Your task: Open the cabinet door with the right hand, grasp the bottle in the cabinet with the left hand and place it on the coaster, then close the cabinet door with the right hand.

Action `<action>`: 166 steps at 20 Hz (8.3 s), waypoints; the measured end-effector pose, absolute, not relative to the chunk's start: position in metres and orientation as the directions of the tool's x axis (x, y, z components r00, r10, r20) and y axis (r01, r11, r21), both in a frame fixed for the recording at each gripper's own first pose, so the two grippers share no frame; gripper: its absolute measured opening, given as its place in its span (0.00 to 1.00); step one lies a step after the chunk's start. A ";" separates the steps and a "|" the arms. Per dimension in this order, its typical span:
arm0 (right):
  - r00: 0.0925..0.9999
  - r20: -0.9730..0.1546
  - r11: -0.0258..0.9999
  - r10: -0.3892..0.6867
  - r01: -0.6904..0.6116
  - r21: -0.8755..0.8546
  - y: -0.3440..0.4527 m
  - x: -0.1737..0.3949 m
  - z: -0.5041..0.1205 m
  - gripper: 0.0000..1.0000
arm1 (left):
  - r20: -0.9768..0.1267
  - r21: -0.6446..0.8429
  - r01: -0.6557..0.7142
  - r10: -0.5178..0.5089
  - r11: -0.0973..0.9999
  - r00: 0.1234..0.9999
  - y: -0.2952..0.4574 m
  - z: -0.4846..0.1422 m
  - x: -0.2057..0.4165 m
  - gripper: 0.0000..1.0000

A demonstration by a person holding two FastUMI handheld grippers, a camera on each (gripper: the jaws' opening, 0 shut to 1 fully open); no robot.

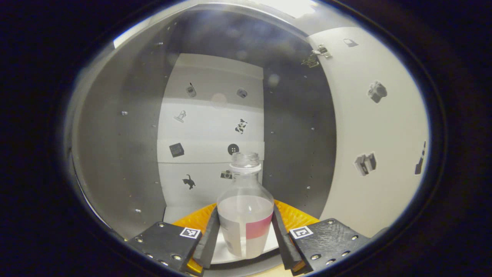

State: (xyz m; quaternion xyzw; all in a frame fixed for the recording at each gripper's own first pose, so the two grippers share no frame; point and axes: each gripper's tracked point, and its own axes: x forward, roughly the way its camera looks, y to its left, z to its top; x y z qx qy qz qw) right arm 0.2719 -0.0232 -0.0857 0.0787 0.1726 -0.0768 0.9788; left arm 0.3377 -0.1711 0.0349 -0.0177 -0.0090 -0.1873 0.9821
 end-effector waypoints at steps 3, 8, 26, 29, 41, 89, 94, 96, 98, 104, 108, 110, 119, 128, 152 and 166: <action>0.932 -0.342 0.976 -0.124 0.177 0.128 -0.016 0.262 -0.083 0.98 | 0.016 -0.013 0.359 -0.358 0.933 0.933 -0.148 0.029 0.306 0.70; 0.938 -0.317 0.979 -0.139 0.179 0.099 -0.007 0.246 -0.070 0.98 | -0.001 -0.022 0.302 -0.302 0.953 0.953 -0.095 0.011 0.255 0.68; 0.913 -0.296 0.959 -0.282 0.279 -0.052 0.004 0.189 -0.054 0.98 | -0.061 -0.033 -0.022 0.020 0.999 0.998 0.088 -0.187 0.131 0.69; 0.899 -0.306 0.948 -0.313 0.313 -0.050 0.000 0.179 -0.059 0.98 | -0.089 -0.024 -0.030 0.027 0.999 0.996 0.085 -0.236 0.122 0.69; 0.833 -0.359 0.900 -0.422 0.432 -0.057 -0.022 0.147 -0.071 0.98 | -0.114 0.063 -0.007 0.014 0.998 0.993 0.057 -0.345 0.115 0.68; 0.882 -0.335 0.922 -0.333 0.379 0.081 -0.071 0.145 -0.134 0.98 | 0.048 0.057 -0.164 0.161 0.985 0.986 -0.032 -0.081 0.015 0.85; 0.943 -0.262 0.973 -0.204 0.226 0.055 -0.054 0.162 -0.096 0.98 | 0.024 0.042 -0.162 0.162 0.986 0.987 -0.081 -0.072 0.005 0.87; 0.961 -0.240 0.985 -0.140 0.159 0.061 -0.044 0.167 -0.084 0.98 | 0.008 0.033 -0.160 0.160 0.987 0.987 -0.099 -0.066 -0.001 0.87; 0.972 -0.219 0.994 -0.087 0.100 0.053 -0.036 0.170 -0.073 0.98 | 0.008 0.036 -0.165 0.165 0.986 0.986 -0.115 -0.056 -0.006 0.88; 0.984 -0.170 0.997 0.055 -0.045 0.062 -0.013 0.177 -0.045 0.93 | 0.040 0.016 -0.188 0.187 0.982 0.982 -0.144 -0.021 -0.028 0.87; 0.978 -0.138 0.987 0.154 -0.145 0.073 0.015 0.179 -0.025 0.98 | 0.035 -0.027 -0.213 0.214 0.977 0.976 -0.142 -0.007 -0.041 0.89; 0.972 -0.135 0.980 0.193 -0.185 0.069 0.028 0.178 -0.020 0.98 | 0.020 -0.025 -0.238 0.238 0.971 0.971 -0.135 -0.004 -0.046 0.89; 0.925 -0.124 0.927 0.359 -0.339 0.160 0.091 0.161 0.006 0.98 | -0.041 -0.081 -0.309 0.307 0.948 0.951 -0.084 -0.013 -0.044 0.88; 0.930 -0.122 0.923 0.346 -0.315 0.222 0.106 0.156 0.011 0.97 | -0.072 -0.074 -0.289 0.284 0.955 0.956 -0.050 -0.025 -0.022 0.88; 0.868 -0.155 0.878 0.472 -0.447 0.173 0.290 0.150 0.008 0.97 | -0.053 -0.117 -0.225 0.220 0.967 0.974 0.071 -0.021 0.021 0.88; 0.875 -0.186 0.895 0.446 -0.440 0.076 0.380 0.172 -0.019 0.98 | 0.005 -0.087 -0.066 0.066 0.994 0.998 0.108 0.001 0.047 0.88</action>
